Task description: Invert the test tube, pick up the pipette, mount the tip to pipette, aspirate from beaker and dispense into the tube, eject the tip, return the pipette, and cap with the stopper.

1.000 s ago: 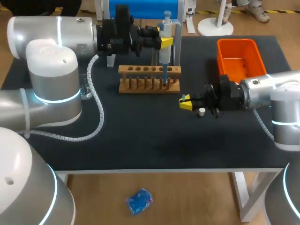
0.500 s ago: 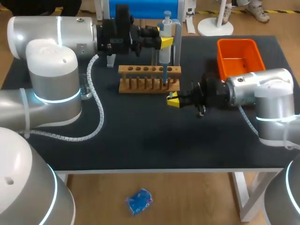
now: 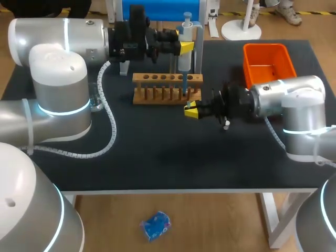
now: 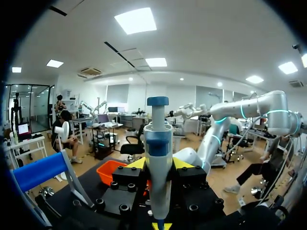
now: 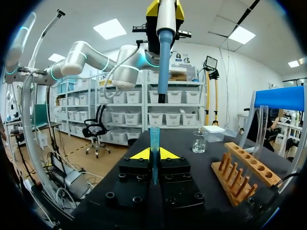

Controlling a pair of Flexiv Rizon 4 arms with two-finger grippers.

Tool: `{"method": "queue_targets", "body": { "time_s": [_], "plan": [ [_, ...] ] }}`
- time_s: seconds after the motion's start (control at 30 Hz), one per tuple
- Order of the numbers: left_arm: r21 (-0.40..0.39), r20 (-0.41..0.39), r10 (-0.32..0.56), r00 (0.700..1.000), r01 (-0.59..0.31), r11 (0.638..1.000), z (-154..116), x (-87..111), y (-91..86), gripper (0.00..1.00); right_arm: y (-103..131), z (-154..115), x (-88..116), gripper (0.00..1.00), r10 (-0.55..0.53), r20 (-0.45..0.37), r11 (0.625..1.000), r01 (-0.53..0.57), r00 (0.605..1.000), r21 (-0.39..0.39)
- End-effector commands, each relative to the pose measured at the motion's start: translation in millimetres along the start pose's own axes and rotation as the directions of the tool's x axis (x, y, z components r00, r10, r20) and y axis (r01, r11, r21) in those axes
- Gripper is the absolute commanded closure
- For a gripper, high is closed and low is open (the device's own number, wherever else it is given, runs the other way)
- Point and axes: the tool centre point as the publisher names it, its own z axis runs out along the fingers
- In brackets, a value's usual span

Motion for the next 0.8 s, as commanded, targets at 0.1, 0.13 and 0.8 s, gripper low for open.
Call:
{"method": "queue_targets", "body": {
  "time_s": [0.1,0.13,0.8],
  "plan": [
    [0.004,-0.003,0.002,1.000,-0.002,1.000,-0.5,-0.9,0.6,1.00,-0.4,10.3,-12.2,1.00,-0.015,-0.018,1.000,0.015,1.000,-0.021],
    [0.004,-0.003,0.002,1.000,-0.002,1.000,-0.5,-0.9,0.6,1.00,0.8,11.1,-12.6,1.00,-0.016,-0.018,1.000,0.016,1.000,-0.022],
    [0.004,-0.003,0.002,1.000,-0.002,1.000,-0.5,-0.9,0.6,1.00,19.5,12.0,-15.0,1.00,-0.062,-0.017,0.998,0.061,0.998,-0.030]
  ]
}}
